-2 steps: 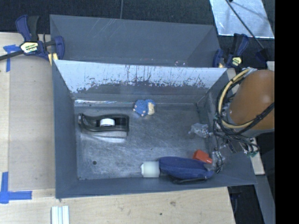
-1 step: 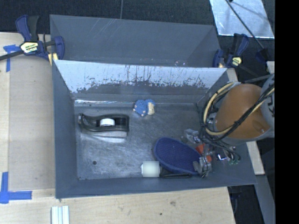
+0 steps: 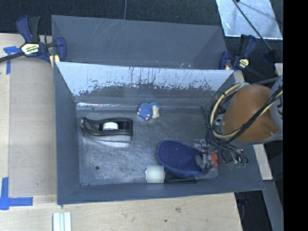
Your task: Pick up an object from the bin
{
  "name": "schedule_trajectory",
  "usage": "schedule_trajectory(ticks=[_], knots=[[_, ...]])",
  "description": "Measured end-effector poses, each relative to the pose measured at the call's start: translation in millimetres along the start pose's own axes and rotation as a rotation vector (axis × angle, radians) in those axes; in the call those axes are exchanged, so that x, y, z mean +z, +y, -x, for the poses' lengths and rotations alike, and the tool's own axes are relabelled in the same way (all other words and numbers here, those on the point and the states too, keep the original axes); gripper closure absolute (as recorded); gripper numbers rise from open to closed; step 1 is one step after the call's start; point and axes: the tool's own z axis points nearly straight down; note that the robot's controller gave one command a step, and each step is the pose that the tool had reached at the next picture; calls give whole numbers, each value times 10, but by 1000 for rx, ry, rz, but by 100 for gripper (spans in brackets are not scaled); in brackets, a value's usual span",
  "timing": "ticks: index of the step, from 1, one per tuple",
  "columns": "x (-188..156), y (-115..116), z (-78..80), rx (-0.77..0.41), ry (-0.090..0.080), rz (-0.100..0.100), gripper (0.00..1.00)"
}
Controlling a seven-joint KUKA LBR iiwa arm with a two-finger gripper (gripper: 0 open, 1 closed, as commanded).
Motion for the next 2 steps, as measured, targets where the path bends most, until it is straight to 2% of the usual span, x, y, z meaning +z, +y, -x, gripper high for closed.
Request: schedule_trajectory(ticks=[1, 2], knots=[[1, 470, 242, -107, -1, -1, 100], [-1592, 317, 439, -77, -4, -1, 100]])
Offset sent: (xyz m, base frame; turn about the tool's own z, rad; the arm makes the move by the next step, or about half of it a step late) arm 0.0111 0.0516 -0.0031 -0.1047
